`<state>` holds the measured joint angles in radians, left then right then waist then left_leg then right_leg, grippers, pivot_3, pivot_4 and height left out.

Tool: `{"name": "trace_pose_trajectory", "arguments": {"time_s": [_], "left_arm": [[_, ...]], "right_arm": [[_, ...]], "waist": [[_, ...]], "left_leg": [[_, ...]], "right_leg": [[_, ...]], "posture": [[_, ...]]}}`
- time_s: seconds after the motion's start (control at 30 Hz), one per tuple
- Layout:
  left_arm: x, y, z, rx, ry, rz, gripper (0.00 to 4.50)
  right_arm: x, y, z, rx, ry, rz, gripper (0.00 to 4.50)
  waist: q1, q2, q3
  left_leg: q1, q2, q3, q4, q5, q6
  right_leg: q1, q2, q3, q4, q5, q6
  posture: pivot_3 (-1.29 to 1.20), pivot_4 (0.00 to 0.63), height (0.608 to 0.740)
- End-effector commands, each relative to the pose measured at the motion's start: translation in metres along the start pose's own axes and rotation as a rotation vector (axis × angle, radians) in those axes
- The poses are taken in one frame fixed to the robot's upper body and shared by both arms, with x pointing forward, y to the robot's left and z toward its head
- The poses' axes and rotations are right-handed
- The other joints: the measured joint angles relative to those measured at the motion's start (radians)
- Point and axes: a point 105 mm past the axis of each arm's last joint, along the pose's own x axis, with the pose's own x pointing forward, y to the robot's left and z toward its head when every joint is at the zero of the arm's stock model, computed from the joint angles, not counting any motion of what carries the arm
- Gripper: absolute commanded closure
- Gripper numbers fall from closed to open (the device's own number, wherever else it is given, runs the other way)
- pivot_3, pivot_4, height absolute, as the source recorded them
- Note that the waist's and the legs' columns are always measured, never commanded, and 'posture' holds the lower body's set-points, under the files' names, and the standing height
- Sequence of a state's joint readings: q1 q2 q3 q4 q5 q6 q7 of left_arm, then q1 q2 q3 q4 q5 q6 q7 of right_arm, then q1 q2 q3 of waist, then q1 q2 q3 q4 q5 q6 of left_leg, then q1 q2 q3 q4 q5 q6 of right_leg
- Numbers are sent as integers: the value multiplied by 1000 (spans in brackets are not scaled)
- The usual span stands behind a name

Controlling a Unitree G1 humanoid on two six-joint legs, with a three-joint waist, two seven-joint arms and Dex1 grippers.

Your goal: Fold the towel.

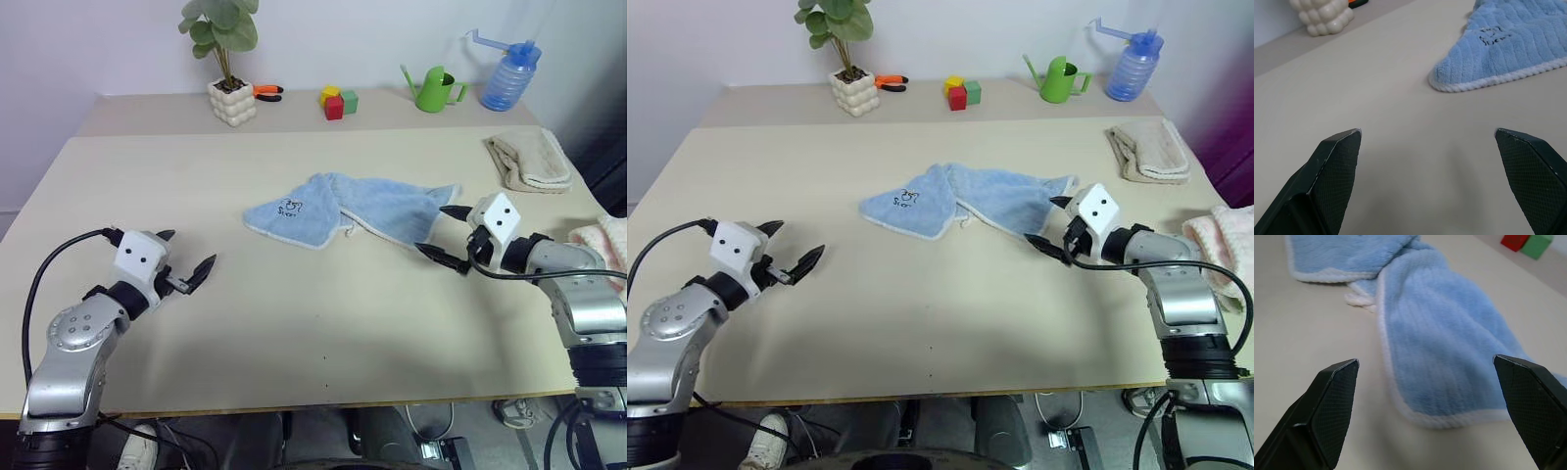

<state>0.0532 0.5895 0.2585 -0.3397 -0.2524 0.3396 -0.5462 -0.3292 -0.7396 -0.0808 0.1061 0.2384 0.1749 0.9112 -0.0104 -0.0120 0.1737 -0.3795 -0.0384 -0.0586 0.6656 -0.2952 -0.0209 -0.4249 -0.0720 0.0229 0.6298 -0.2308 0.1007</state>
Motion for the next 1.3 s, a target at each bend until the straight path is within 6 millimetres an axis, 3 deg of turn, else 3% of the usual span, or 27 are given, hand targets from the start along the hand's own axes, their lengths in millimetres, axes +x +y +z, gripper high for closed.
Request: {"name": "trace_pose_trajectory", "arguments": {"time_s": [0.03, 0.37, 0.57, 0.73, 0.97, 1.3], "left_arm": [[-5, 2, 11, 17, -37, 23, 40], [-3, -9, 12, 11, -32, -11, 40], [11, -57, 29, 41, -67, -207, 40], [37, -103, 36, 116, -64, -348, 40], [72, -139, 42, 217, -51, -377, 40], [102, -148, 27, 241, 15, -333, 40]], "right_arm": [[1, -2, 12, -35, -37, 5, 0], [4, 1, 12, -34, -42, 14, 0], [5, 15, 10, -6, -36, 37, 0], [6, 26, 12, 40, -49, 59, 0], [19, 36, 18, 26, -86, 10, 0], [16, 48, 26, 58, -114, -27, 0]], "waist": [[-1, 0, 0], [0, 0, 0], [2, 0, 0], [2, 0, 0], [0, 0, 0], [5, 0, 0]], "left_leg": [[0, 0, 0, 0, 0, 0], [0, 0, 0, 0, 0, 0], [0, 0, 0, 0, 0, 0], [0, 0, 0, 0, 0, 0], [0, 0, 0, 0, 0, 0], [0, -1, 0, 1, 0, 0]], "right_leg": [[0, 0, 0, 0, 0, 0], [0, 0, 0, 0, 0, 0], [0, 0, 0, 0, 0, 0], [0, 0, 0, 0, 0, 0], [0, 1, 0, 0, 0, 0], [1, 1, 0, 1, 0, 0]], "posture": [[0, 150, 730], [0, 150, 730], [0, 150, 730], [0, 150, 730], [0, 150, 730], [0, 150, 730]]}}
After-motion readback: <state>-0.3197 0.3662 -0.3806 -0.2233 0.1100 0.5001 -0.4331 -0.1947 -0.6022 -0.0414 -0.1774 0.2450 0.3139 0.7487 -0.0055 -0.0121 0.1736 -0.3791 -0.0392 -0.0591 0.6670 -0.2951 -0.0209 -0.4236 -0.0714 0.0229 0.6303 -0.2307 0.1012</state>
